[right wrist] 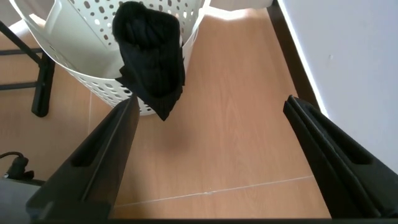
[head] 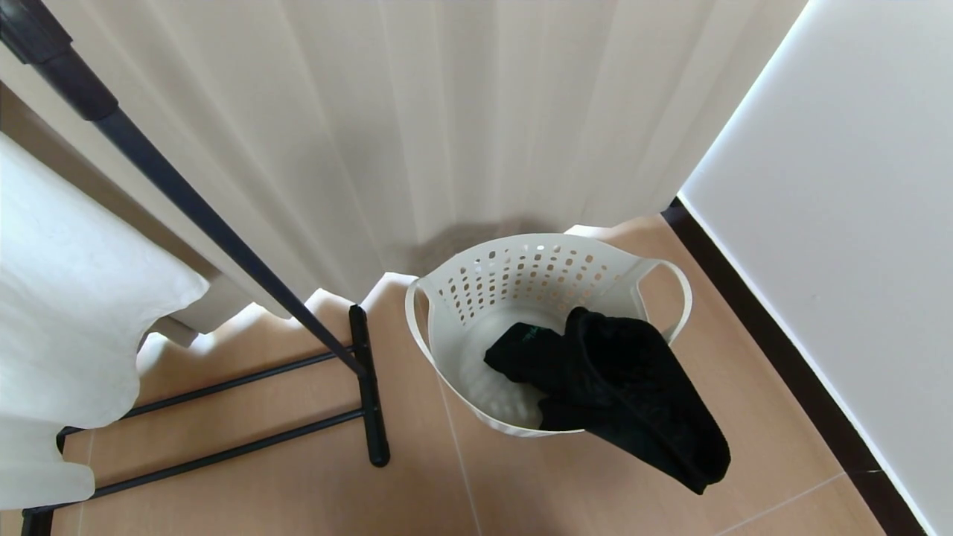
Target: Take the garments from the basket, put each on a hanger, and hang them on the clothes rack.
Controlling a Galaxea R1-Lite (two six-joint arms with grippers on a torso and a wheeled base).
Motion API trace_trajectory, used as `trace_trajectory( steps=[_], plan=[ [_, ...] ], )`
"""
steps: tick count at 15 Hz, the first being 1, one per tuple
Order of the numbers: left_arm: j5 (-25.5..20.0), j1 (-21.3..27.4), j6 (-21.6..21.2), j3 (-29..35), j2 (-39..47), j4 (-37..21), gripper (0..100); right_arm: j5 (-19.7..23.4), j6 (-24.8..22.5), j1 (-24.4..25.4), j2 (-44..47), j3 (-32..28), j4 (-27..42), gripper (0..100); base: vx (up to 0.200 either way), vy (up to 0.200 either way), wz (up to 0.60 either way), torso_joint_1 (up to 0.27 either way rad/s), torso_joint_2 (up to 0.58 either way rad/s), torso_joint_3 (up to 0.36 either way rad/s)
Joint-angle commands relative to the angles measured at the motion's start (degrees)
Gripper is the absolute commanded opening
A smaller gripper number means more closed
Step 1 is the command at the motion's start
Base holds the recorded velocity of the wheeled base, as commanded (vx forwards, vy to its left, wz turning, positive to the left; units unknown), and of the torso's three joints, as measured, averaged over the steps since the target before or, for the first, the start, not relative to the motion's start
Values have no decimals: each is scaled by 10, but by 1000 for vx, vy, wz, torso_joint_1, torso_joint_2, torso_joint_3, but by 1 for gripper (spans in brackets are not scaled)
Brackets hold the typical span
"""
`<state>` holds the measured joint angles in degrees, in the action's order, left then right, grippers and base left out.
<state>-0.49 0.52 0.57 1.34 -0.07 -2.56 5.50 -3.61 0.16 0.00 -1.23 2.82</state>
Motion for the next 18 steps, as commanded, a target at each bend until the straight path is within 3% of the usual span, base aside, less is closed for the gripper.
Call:
trace_trajectory(
  steps=[1,5,6,7,9,10,11,12,14,15,16,18],
  plan=[
    [0,0,0,0,1,0,100,0,0,0,0,0,0,100,0,0,0,2,2,-71],
    [0,0,0,0,1,0,100,3,-21,1,4,-4,7,100,0,0,0,0,0,0],
    [0,0,0,0,1,0,100,3,-72,-2,80,-7,9,100,0,0,0,0,0,0],
    [0,0,0,-1,1,0,100,10,-78,4,151,-11,0,100,0,0,0,0,0,0],
    [0,0,0,0,1,0,100,88,-81,12,278,-61,-17,100,0,0,0,0,0,0],
    [0,0,0,-1,1,0,100,103,-81,12,300,-73,-20,100,0,0,0,0,0,0],
    [0,0,0,0,1,0,100,136,-90,17,366,-110,-27,100,0,0,0,0,0,0],
    [0,0,0,-1,1,0,100,152,-115,58,461,-173,-27,100,0,0,0,0,0,0],
    [0,0,0,0,1,0,100,143,-127,126,557,-244,-28,100,0,0,0,0,0,0],
    [0,0,0,0,1,0,100,139,-132,135,573,-257,-28,100,0,0,0,0,0,0],
    [0,0,0,0,1,0,100,111,-171,167,645,-317,-27,100,0,0,0,0,0,0],
    [0,0,0,0,1,0,100,69,-202,208,717,-372,-27,100,0,0,0,0,0,0]
  ],
)
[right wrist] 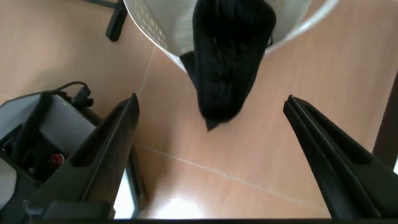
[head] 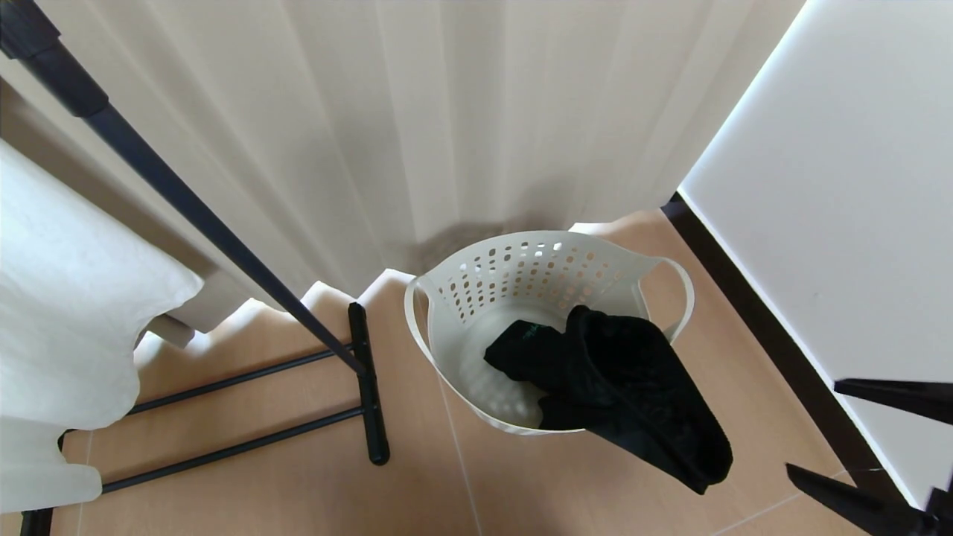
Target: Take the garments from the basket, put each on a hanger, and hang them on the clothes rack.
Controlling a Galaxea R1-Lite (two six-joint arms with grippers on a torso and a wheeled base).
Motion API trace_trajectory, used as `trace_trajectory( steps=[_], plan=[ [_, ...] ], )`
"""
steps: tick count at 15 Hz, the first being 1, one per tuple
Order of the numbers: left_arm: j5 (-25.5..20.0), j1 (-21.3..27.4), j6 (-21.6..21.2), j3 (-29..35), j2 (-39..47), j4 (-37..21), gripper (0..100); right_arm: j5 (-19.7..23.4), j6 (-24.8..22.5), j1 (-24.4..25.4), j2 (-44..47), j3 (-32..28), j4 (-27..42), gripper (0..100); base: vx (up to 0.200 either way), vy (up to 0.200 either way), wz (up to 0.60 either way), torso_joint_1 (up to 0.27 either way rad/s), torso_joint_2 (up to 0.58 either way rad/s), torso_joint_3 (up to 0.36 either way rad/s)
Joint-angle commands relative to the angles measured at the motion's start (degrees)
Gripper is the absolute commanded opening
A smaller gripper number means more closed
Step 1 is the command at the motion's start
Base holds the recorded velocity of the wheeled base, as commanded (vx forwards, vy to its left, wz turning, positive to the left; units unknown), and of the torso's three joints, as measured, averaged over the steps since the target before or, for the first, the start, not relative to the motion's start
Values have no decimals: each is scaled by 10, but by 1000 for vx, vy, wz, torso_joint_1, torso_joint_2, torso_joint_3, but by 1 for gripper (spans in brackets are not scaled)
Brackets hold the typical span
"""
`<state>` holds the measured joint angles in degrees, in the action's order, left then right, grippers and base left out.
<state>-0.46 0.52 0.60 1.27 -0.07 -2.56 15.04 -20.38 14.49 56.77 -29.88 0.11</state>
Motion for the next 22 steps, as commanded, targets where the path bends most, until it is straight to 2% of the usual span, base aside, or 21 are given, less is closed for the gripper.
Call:
trace_trajectory(
  steps=[1,2,4,8,11,16,20,22],
  plan=[
    [0,0,0,1,1,0,100,-55,-51,87,196,-115,0,100,0,0,0,0,0,0],
    [0,0,0,1,1,0,100,-98,-87,102,261,-158,0,100,0,0,0,0,0,0],
    [0,0,0,1,1,0,100,-143,-142,104,345,-222,0,100,0,0,0,0,0,0],
    [0,0,0,0,1,0,100,-202,-171,100,474,-338,1,100,0,0,0,0,0,0],
    [0,0,0,1,1,0,100,-251,-179,99,528,-399,1,100,0,0,0,0,0,0],
    [0,0,0,1,1,0,100,-259,-187,87,563,-441,1,100,0,0,0,0,0,0],
    [0,0,0,1,1,0,100,-259,-187,80,570,-448,1,100,0,0,0,0,0,0],
    [0,0,0,0,1,0,100,-261,-187,75,599,-479,1,100,0,0,0,0,0,0]
  ],
)
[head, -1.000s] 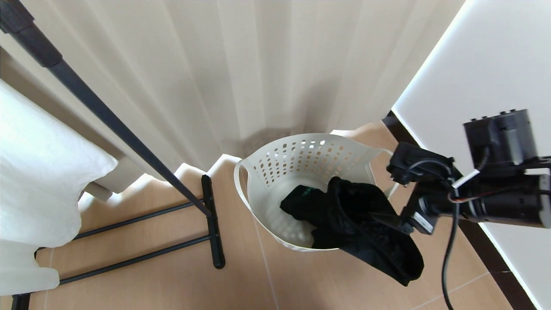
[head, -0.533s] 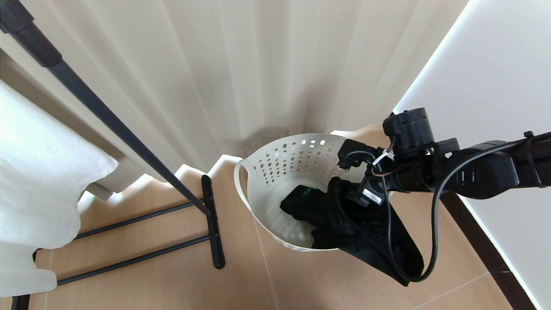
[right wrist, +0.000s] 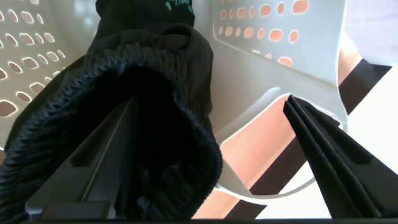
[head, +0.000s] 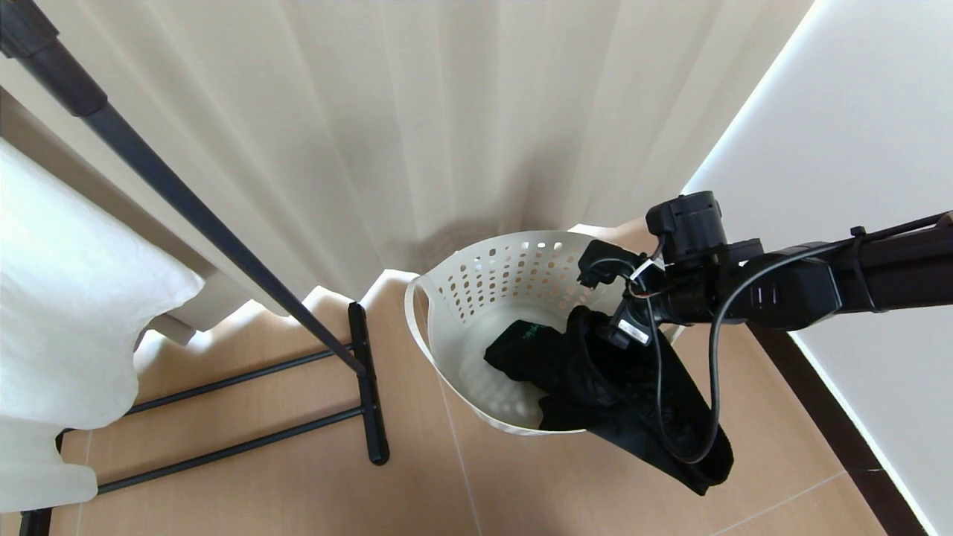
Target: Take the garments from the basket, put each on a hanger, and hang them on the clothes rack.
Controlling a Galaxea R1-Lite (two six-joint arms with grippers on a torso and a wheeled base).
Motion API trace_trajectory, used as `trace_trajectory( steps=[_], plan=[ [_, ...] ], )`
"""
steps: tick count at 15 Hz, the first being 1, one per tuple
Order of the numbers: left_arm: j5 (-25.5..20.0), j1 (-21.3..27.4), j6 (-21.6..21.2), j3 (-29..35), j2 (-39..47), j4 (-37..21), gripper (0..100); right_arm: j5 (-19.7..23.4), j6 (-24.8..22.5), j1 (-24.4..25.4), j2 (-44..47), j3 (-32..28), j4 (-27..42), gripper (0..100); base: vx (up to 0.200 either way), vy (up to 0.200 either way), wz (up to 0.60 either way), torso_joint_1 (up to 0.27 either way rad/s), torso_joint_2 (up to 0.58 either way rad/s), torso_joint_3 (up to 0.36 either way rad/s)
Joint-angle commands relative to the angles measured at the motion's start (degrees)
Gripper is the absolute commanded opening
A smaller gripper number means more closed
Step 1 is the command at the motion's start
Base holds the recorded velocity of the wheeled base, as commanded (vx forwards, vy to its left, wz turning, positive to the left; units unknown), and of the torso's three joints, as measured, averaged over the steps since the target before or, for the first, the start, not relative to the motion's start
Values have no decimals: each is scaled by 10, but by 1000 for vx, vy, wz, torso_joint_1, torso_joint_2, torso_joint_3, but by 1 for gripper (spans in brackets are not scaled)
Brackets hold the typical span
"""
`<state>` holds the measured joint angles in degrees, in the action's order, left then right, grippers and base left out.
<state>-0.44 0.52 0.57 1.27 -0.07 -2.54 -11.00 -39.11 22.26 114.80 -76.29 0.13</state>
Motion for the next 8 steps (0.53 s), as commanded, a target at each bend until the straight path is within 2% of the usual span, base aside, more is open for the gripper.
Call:
trace_trajectory(
  steps=[1,8],
  plan=[
    [0,0,0,1,1,0,100,-1,0,-4,23,-18,0,100,0,0,0,0,0,0],
    [0,0,3,1,1,0,100,-3,-7,-3,81,-80,3,100,0,0,0,0,0,0]
  ],
)
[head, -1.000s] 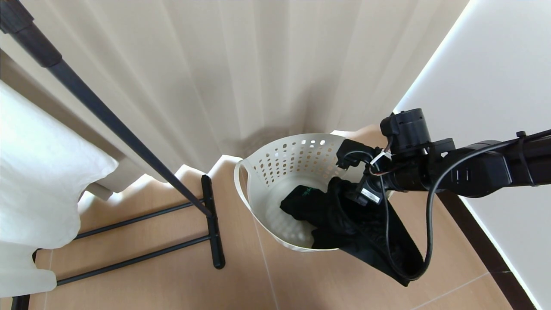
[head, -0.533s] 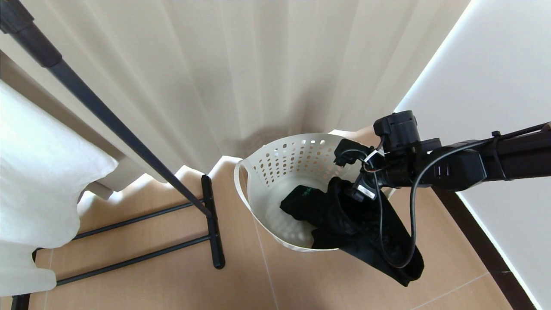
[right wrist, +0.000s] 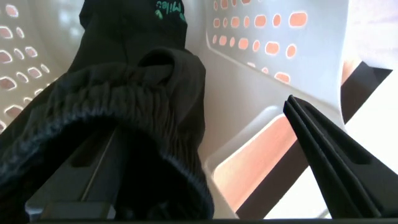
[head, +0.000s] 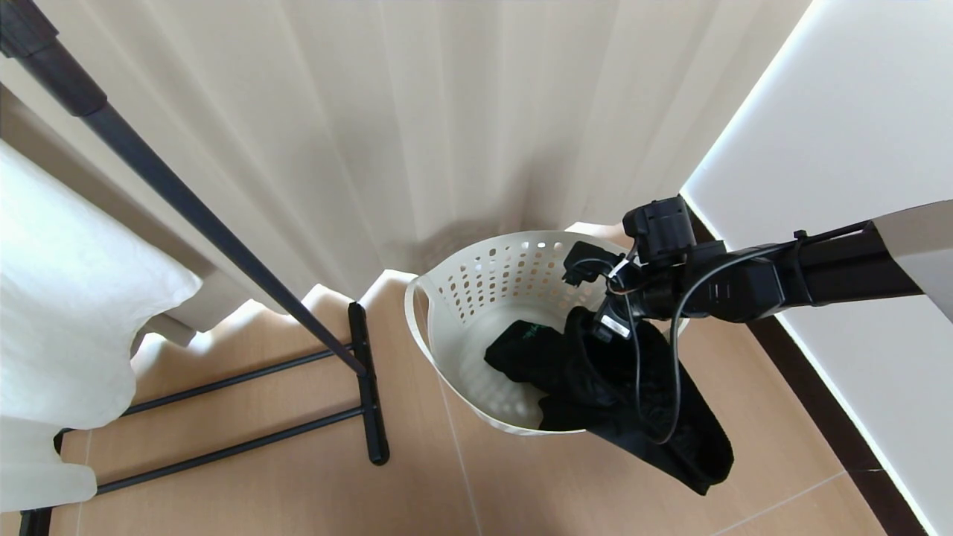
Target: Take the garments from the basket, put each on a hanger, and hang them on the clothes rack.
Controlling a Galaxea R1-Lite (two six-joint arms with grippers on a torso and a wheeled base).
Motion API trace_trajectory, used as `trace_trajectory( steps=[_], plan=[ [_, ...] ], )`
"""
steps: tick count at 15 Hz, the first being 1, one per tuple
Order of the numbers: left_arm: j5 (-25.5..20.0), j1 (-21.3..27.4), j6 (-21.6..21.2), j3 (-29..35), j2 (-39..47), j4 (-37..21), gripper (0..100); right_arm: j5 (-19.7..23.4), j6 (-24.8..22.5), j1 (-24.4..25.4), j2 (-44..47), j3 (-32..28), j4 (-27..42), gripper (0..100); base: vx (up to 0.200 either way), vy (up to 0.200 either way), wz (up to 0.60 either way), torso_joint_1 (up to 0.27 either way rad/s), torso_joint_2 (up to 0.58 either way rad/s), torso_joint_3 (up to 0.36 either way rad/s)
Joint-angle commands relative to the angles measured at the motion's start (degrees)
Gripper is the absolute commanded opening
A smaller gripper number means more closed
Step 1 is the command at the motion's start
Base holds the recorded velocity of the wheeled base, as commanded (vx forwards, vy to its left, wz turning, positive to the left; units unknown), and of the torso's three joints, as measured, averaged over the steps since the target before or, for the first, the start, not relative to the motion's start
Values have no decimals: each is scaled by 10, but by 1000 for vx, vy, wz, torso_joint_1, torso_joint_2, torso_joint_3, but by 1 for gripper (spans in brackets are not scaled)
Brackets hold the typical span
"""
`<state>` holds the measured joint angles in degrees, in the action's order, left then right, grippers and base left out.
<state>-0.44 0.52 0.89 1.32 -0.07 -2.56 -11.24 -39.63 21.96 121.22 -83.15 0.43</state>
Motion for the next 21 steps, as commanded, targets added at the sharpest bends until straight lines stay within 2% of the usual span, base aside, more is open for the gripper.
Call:
trace_trajectory(
  steps=[1,7,8,12,14,16,17,18,20,21],
  plan=[
    [0,0,0,-1,1,0,100,0,-5,0,19,-15,-1,100,0,0,0,0,0,0],
    [0,0,0,0,1,0,100,0,-6,-4,28,-28,0,100,0,0,0,0,0,0],
    [0,0,0,0,1,0,100,1,-6,-4,28,-25,1,0,0,0,0,0,0,0],
    [0,0,0,0,1,0,100,3,-2,-4,8,-7,-3,0,0,0,0,0,0,0],
    [0,0,3,0,1,0,100,11,16,-4,-49,44,-4,0,0,0,0,0,0,0],
    [0,0,3,0,1,0,100,31,54,0,-113,98,-4,0,0,0,0,0,0,0],
    [0,0,3,0,1,0,100,55,88,3,-180,141,-4,0,0,0,0,0,0,0],
    [0,0,3,0,1,0,100,64,106,7,-211,157,-4,0,0,0,0,0,0,0],
    [0,0,3,0,1,0,100,108,220,25,-322,215,-4,0,0,0,0,0,0,0],
    [0,0,3,0,1,0,100,120,246,31,-350,231,-4,0,0,0,0,0,0,0]
  ],
)
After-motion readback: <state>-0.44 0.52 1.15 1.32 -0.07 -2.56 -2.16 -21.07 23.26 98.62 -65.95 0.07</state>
